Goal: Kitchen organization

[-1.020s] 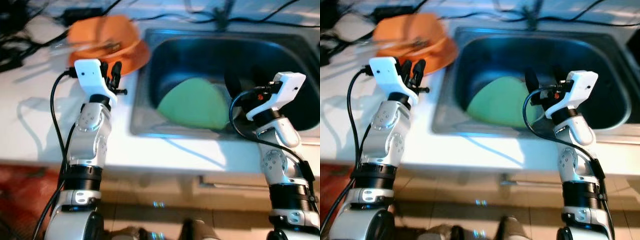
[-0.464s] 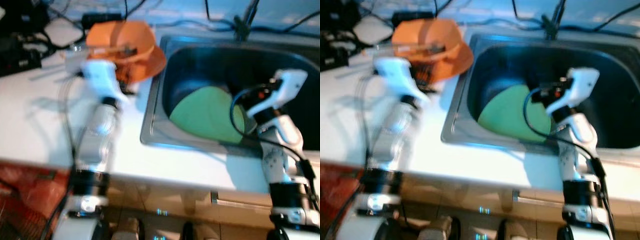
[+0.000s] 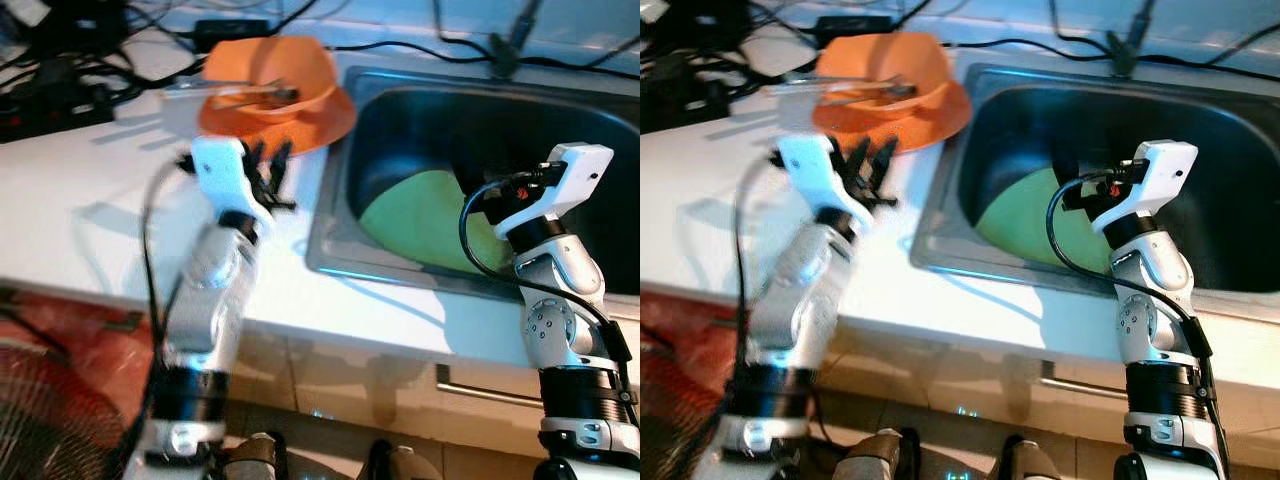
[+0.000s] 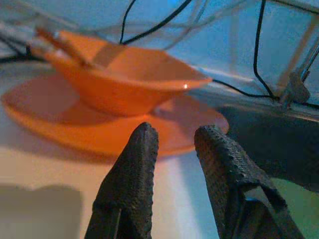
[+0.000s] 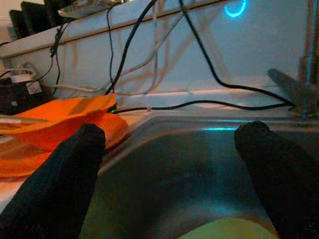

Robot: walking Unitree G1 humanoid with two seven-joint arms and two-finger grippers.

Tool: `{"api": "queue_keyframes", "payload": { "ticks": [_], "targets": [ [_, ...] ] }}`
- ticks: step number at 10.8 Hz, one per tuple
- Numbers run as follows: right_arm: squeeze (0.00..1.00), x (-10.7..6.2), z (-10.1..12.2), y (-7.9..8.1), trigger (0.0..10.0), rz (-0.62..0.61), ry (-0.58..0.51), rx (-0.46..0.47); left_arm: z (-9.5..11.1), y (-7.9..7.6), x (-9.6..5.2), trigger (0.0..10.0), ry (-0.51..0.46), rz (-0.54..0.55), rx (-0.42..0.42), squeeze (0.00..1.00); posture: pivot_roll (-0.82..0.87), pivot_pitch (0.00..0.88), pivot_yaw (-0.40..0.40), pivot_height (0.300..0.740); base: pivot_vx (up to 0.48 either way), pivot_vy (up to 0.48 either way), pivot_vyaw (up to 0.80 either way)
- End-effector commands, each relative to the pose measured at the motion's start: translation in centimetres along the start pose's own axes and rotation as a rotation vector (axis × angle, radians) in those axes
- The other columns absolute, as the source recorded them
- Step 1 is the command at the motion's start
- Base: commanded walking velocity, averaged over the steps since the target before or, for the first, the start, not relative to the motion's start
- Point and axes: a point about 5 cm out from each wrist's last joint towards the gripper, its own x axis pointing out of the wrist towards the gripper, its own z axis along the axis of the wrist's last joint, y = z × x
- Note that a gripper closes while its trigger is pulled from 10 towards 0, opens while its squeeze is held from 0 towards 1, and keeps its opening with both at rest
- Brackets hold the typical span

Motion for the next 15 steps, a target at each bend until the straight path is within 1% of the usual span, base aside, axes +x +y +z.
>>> {"api": "queue_keyframes", "payload": {
  "ticks": [1, 2, 3, 4, 5, 6, 7, 8, 9, 10, 11, 15],
  "targets": [
    [0.00, -0.2, -0.2, 0.0, 10.0, 0.006, 0.008, 0.000, 0.4, 0.5, -0.3, 10.0, 0.003, 0.032, -0.018, 0.00, 0.10, 0.200, 0.020, 0.740, 0.000, 0.000, 0.00],
    [0.00, -0.2, -0.2, 0.0, 10.0, 0.009, 0.010, -0.001, 0.9, 1.1, -0.1, 10.0, 0.011, 0.076, -0.039, 0.00, 0.11, 0.201, 0.018, 0.740, 0.000, 0.000, 0.00],
    [0.00, -0.2, -0.2, 0.0, 10.0, 0.011, 0.012, -0.001, 1.6, 1.5, 0.1, 10.0, 0.001, 0.110, -0.099, 0.00, 0.11, 0.202, 0.018, 0.740, 0.000, 0.000, 0.00],
    [0.00, -0.1, -0.3, 0.2, 10.0, 0.020, 0.014, 0.001, 4.2, 2.7, 1.1, 10.0, -0.042, 0.199, -0.254, 0.00, 0.12, 0.199, 0.018, 0.740, 0.000, 0.000, 0.00],
    [0.00, -0.1, -0.3, 0.2, 10.0, 0.022, 0.015, 0.001, 4.6, 2.8, 1.3, 10.0, -0.048, 0.215, -0.288, 0.00, 0.12, 0.199, 0.018, 0.740, 0.000, 0.000, 0.00],
    [0.00, 0.0, -0.2, 0.2, 10.0, 0.028, 0.016, 0.000, 6.2, 3.7, 1.6, 10.0, -0.082, 0.260, -0.381, 1.00, 0.12, 0.200, 0.018, 0.740, 0.000, 0.000, 0.00],
    [0.00, 0.0, -0.2, 0.2, 10.0, 0.029, 0.017, -0.002, 6.9, 3.7, 1.6, 10.0, -0.088, 0.251, -0.395, 1.00, 0.12, 0.202, 0.019, 0.740, 0.000, 0.000, 0.00],
    [0.00, 0.0, -0.2, 0.2, 10.0, 0.030, 0.017, -0.002, 7.0, 3.5, 1.6, 10.0, -0.090, 0.241, -0.403, 1.00, 0.12, 0.202, 0.019, 0.740, 0.000, 0.000, 0.00],
    [0.00, 0.0, -0.3, 0.2, 10.0, 0.032, 0.019, -0.001, 7.3, 2.4, 1.3, 10.0, -0.073, 0.200, -0.410, 1.00, 0.12, 0.202, 0.019, 0.740, 0.000, 0.000, 0.00],
    [0.00, 0.0, -0.3, 0.2, 10.0, 0.033, 0.020, 0.000, 7.2, 2.1, 1.2, 10.0, -0.056, 0.198, -0.419, 1.00, 0.12, 0.202, 0.019, 0.740, 0.000, 0.000, 0.00],
    [0.00, 0.0, -0.3, 0.2, 10.0, 0.033, 0.020, 0.001, 6.8, 2.2, 1.0, 10.0, -0.025, 0.214, -0.436, 1.00, 0.12, 0.202, 0.019, 0.740, 0.000, 0.000, 0.00],
    [0.00, 0.0, -0.4, 0.3, 10.0, 0.040, 0.023, 0.003, 6.5, 2.4, 0.5, 10.0, 0.024, 0.215, -0.424, 1.00, 0.13, 0.205, 0.019, 0.740, 0.000, 0.000, 0.00]
  ]
}}
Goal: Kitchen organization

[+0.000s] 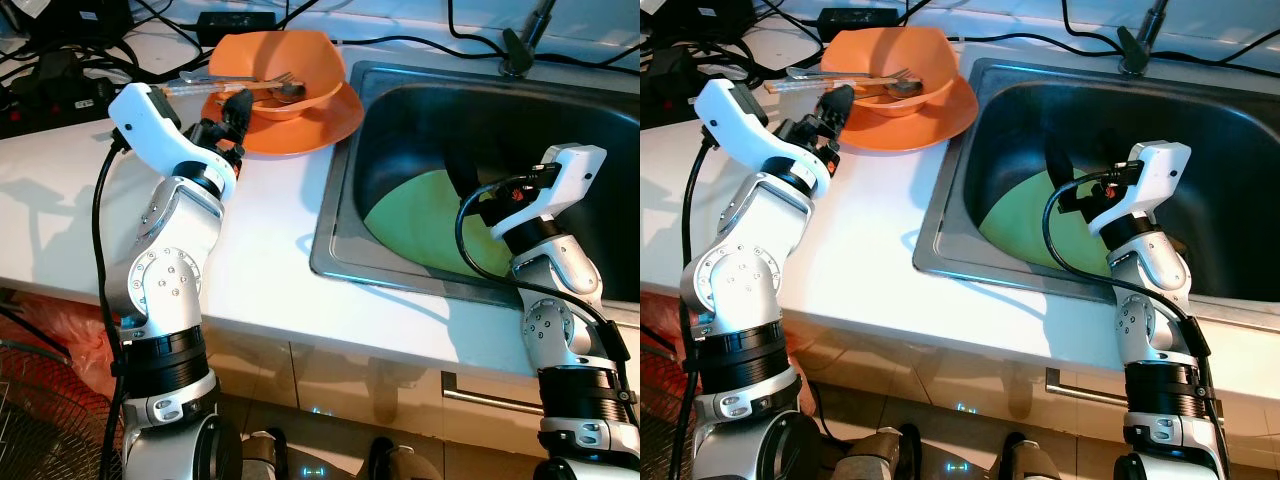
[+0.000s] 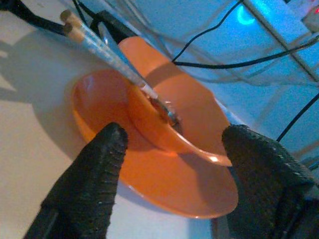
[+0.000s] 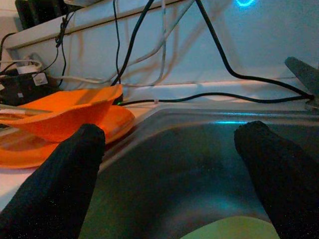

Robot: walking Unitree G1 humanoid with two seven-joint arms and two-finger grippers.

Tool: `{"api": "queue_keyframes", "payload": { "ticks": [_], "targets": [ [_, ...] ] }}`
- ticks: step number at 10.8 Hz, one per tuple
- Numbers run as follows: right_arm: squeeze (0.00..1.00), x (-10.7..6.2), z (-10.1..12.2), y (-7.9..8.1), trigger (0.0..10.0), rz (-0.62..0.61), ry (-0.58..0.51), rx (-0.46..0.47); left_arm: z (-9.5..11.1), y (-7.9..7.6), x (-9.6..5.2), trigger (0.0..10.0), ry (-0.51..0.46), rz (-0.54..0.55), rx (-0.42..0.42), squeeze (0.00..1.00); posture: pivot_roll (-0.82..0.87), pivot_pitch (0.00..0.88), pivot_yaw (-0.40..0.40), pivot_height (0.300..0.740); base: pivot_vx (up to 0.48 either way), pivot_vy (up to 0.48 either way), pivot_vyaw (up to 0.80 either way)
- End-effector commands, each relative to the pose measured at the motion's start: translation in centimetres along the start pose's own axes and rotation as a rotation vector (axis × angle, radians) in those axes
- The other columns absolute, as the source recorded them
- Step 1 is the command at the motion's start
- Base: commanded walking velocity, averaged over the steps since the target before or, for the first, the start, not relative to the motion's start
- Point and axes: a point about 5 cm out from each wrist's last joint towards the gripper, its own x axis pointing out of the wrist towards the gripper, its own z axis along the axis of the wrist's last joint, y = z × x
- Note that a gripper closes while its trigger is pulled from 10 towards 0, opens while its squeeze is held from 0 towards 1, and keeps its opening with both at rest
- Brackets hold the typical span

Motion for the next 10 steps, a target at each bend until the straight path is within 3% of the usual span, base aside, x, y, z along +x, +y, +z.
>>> {"api": "queue_keyframes", "payload": {
  "ticks": [1, 3, 4, 5, 10],
  "targets": [
    [0.00, 0.0, -0.3, 0.1, 10.0, 0.010, 0.012, 0.003, -0.1, 0.0, -0.4, 10.0, 0.015, 0.007, 0.003, 1.00, 0.13, 0.203, 0.020, 0.740, 0.000, 0.000, 0.00],
    [0.00, 0.0, -0.3, 0.1, 10.0, 0.015, 0.013, 0.004, -1.2, -0.1, -0.7, 10.0, 0.084, 0.002, 0.010, 1.00, 0.13, 0.203, 0.020, 0.740, 0.000, 0.000, 0.00],
    [0.00, 0.0, -0.3, 0.2, 10.0, 0.019, 0.014, 0.004, -2.4, -0.5, -1.0, 10.0, 0.163, -0.023, 0.017, 0.42, 0.13, 0.195, 0.022, 0.740, 0.000, 0.000, 0.00],
    [0.00, 0.0, -0.3, 0.2, 10.0, 0.021, 0.015, 0.005, -3.0, -0.7, -1.1, 10.0, 0.201, -0.025, 0.013, 0.00, 0.13, 0.194, 0.022, 0.740, 0.000, 0.000, 0.00],
    [0.00, 0.0, -0.4, 0.5, 10.0, 0.040, 0.021, 0.008, -2.2, 1.0, 0.4, 10.0, 0.195, 0.168, -0.105, 0.00, 0.12, 0.195, 0.026, 0.740, 0.000, 0.000, 0.00]
  ]
}}
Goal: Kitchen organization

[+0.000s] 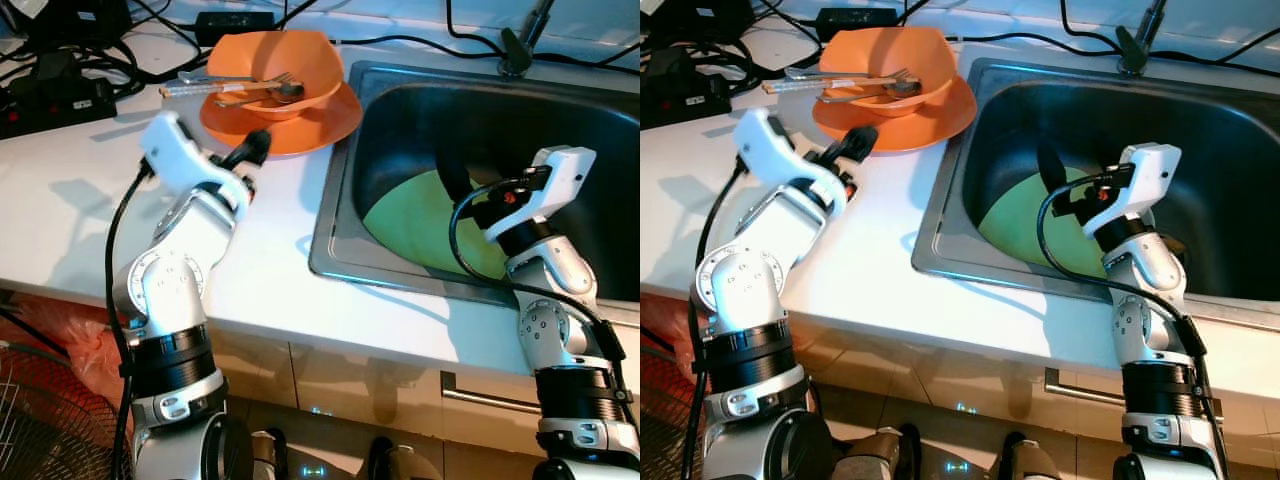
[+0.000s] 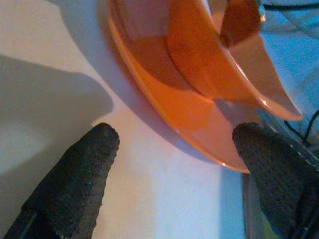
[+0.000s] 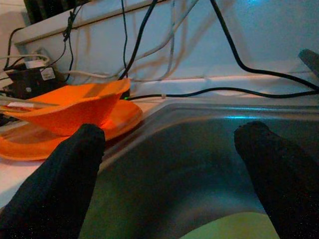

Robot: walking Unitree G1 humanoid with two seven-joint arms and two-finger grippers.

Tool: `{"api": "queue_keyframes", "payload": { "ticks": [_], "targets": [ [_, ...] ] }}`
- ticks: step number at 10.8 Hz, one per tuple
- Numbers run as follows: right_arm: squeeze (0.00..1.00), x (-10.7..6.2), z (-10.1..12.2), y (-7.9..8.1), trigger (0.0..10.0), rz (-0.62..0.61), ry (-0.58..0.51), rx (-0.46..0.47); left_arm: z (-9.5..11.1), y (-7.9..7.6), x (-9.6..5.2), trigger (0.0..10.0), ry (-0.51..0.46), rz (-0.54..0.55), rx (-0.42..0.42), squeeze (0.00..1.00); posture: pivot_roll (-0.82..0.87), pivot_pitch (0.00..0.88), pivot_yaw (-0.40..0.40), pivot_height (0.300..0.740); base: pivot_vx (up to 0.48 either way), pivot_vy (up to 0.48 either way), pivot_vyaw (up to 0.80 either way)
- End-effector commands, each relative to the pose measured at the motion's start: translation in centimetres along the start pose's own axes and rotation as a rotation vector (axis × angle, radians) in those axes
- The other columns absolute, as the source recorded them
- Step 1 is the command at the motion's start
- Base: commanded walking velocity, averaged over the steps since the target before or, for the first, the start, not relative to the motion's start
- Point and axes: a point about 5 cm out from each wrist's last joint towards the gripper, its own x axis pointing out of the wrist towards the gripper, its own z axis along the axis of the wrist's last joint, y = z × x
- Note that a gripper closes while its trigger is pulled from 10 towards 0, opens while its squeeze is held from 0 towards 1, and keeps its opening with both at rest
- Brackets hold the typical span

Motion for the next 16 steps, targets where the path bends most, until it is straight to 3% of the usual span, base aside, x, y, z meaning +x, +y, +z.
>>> {"api": "queue_keyframes", "payload": {
  "ticks": [1, 5, 7, 9, 13, 16],
  "targets": [
    [0.00, -0.1, 0.0, 0.1, 10.0, 0.013, 0.004, 0.001, 0.2, 0.1, 0.2, 10.0, 0.001, 0.027, -0.012, 0.00, 0.12, 0.195, 0.026, 0.740, 0.000, 0.000, 0.00],
    [0.00, 0.1, 0.3, 0.4, 10.0, 0.048, 0.007, -0.002, 1.1, 0.4, 1.2, 10.0, 0.000, 0.043, -0.033, 0.00, 0.11, 0.206, 0.020, 0.740, 0.000, 0.000, 0.00],
    [0.00, -0.2, 0.6, 0.9, 10.0, 0.138, 0.021, 0.013, 1.3, 0.5, 1.5, 10.0, 0.001, 0.043, -0.022, 0.00, 0.11, 0.208, 0.020, 0.740, 0.000, 0.000, 0.00],
    [0.00, -1.4, 1.1, 2.6, 10.0, 0.393, 0.047, 0.055, 1.2, 0.7, 1.7, 10.0, 0.006, 0.046, -0.020, 0.00, 0.11, 0.208, 0.020, 0.740, 0.000, 0.000, 0.00],
    [0.00, -2.2, 1.9, 4.3, 10.0, 0.592, 0.047, 0.147, 1.2, 0.6, 2.1, 10.0, 0.023, 0.031, -0.037, 0.00, 0.10, 0.211, 0.021, 0.740, 0.000, 0.000, 0.00],
    [0.00, -2.2, 1.8, 4.7, 10.0, 0.621, 0.055, 0.156, 0.8, 0.5, 2.8, 10.0, 0.111, -0.030, 0.012, 0.00, 0.11, 0.214, 0.031, 0.740, 0.000, 0.000, 0.00]
  ]
}}
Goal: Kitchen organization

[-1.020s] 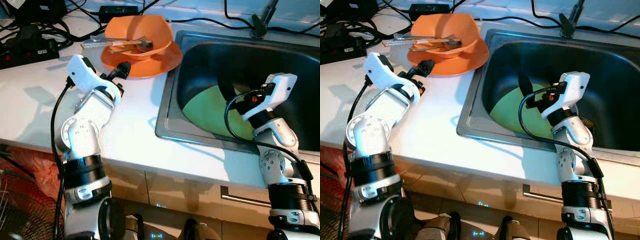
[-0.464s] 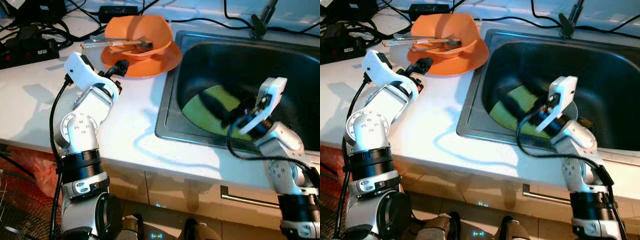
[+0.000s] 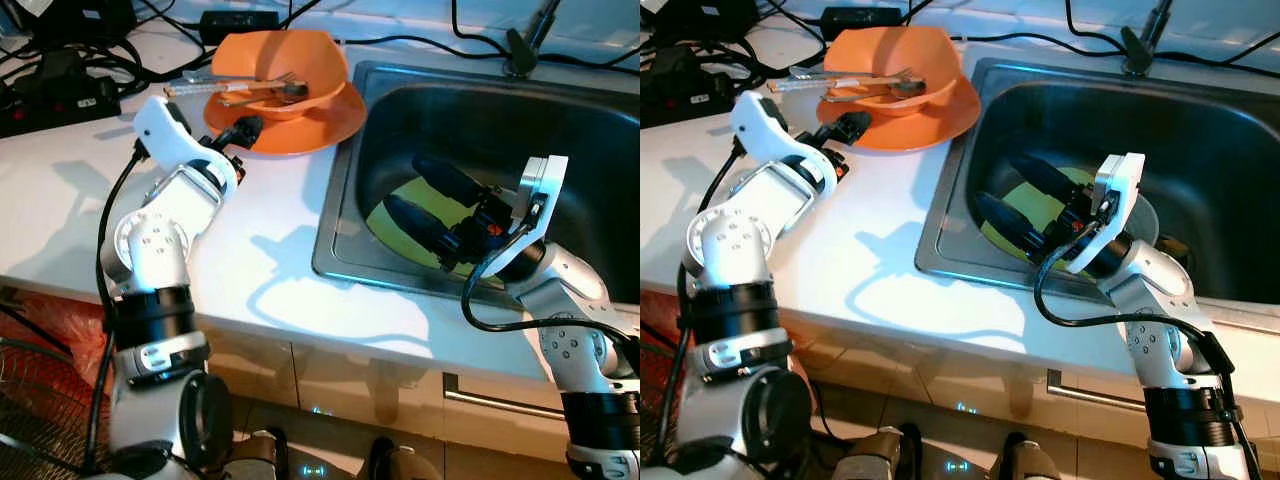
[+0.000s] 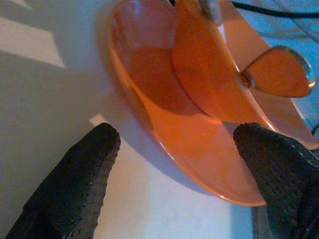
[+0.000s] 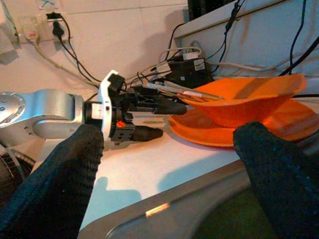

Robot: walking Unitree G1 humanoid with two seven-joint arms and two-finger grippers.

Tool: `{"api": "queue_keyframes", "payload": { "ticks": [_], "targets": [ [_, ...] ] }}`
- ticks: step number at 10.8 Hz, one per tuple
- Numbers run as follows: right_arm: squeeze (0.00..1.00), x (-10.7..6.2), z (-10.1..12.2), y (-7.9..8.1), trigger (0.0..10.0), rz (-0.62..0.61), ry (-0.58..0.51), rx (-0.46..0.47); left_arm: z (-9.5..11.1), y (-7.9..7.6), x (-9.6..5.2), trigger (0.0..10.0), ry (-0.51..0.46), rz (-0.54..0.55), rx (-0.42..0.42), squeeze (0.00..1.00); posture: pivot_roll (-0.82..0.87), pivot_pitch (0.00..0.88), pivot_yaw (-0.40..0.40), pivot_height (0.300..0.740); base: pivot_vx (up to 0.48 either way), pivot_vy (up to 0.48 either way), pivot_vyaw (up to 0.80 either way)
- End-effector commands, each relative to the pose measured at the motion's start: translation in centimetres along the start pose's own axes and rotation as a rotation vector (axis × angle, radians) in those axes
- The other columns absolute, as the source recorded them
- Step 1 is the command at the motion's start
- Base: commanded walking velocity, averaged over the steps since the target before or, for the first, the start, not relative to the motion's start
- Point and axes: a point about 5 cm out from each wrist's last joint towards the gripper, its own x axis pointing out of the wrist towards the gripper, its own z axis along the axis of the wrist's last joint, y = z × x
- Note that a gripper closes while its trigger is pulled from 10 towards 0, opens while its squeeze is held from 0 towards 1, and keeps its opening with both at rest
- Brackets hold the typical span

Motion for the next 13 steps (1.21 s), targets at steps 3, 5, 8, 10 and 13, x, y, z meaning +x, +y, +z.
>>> {"api": "queue_keyframes", "payload": {
  "ticks": [3, 5, 8, 10, 13],
  "targets": [
    [0.00, 0.0, -0.1, 0.6, 10.0, 0.034, 0.009, 0.003, -2.4, 0.2, 1.2, 10.0, 0.144, -0.026, 0.034, 0.00, 0.10, 0.211, 0.035, 0.740, 0.000, 0.000, 0.00],
    [0.00, 0.3, -0.1, 0.8, 10.0, 0.038, 0.005, 0.004, -3.3, 0.3, 1.7, 10.0, 0.177, -0.027, 0.044, 0.00, 0.10, 0.208, 0.036, 0.740, 0.000, 0.000, 0.00],
    [0.00, 0.3, -0.1, 0.9, 10.0, 0.035, 0.002, 0.005, -4.4, 0.3, 2.7, 10.0, 0.207, -0.025, 0.076, 0.00, 0.09, 0.204, 0.038, 0.740, 0.000, 0.000, 0.00],
    [0.00, 0.3, -0.1, 0.9, 10.0, 0.031, -0.001, 0.004, -5.1, 0.0, 3.2, 10.0, 0.225, -0.034, 0.108, 0.00, 0.08, 0.205, 0.040, 0.740, 0.000, 0.000, 0.00],
    [0.00, 0.3, -0.2, 0.9, 10.0, 0.025, 0.002, 0.006, -5.3, 0.1, 3.5, 0.0, 0.231, -0.036, 0.117, 0.00, 0.08, 0.214, 0.040, 0.740, 0.000, 0.000, 0.00]
  ]
}}
